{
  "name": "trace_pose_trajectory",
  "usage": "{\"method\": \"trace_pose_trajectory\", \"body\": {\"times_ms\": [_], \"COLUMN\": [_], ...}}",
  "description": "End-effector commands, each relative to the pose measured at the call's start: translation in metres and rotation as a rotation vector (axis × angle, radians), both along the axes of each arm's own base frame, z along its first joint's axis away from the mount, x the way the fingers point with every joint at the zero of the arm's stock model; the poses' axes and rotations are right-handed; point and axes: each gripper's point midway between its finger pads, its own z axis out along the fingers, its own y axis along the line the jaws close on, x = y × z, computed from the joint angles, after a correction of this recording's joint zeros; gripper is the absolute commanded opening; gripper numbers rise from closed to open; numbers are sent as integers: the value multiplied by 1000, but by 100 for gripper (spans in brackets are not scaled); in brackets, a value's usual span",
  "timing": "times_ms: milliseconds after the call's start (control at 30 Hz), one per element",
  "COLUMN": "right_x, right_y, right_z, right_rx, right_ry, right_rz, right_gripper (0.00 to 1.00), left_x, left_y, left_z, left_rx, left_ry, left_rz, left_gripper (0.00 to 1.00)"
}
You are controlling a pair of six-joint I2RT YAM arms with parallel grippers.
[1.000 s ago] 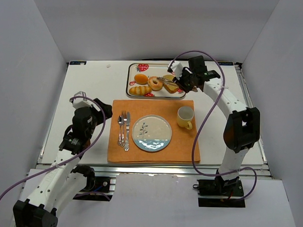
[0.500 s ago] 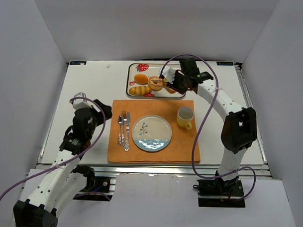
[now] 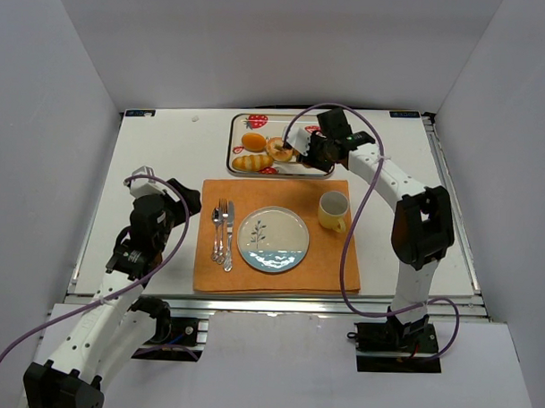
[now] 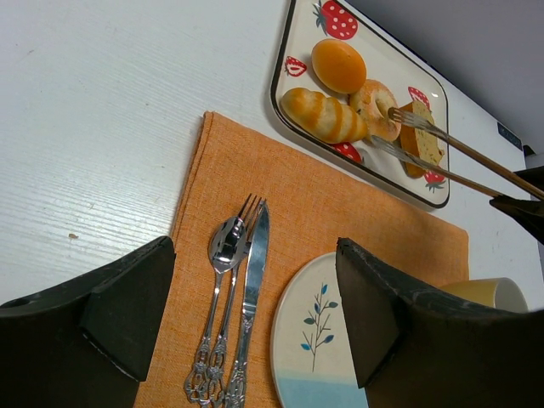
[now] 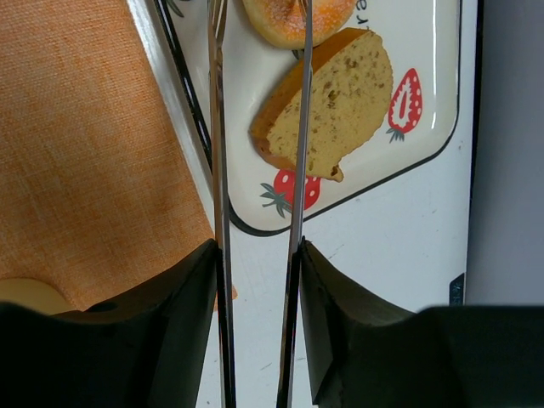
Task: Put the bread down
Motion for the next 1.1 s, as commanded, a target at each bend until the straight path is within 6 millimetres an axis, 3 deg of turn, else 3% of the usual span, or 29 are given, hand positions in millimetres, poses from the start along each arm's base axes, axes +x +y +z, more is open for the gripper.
{"method": "trace_pose_trajectory", "body": {"times_ms": [0, 233, 833, 1067], "right_x": [16, 17, 26, 29], "right_y": [5, 7, 5, 5], "right_z": [23, 23, -4, -9], "right_rx": [14, -2, -110, -134], "right_ry": [-104, -127, -114, -103], "right_rz": [15, 41, 94, 105], "right_gripper": [48, 49, 48, 39], "left_x": [0, 2, 4, 3], "left_y": [3, 2, 2, 3], "left_z": [1, -1, -5, -4], "left_rx": [2, 3, 3, 7], "left_ry": [-7, -2, 2, 3], "left_rz": [16, 13, 13, 19], "left_gripper": [86, 86, 86, 86]}}
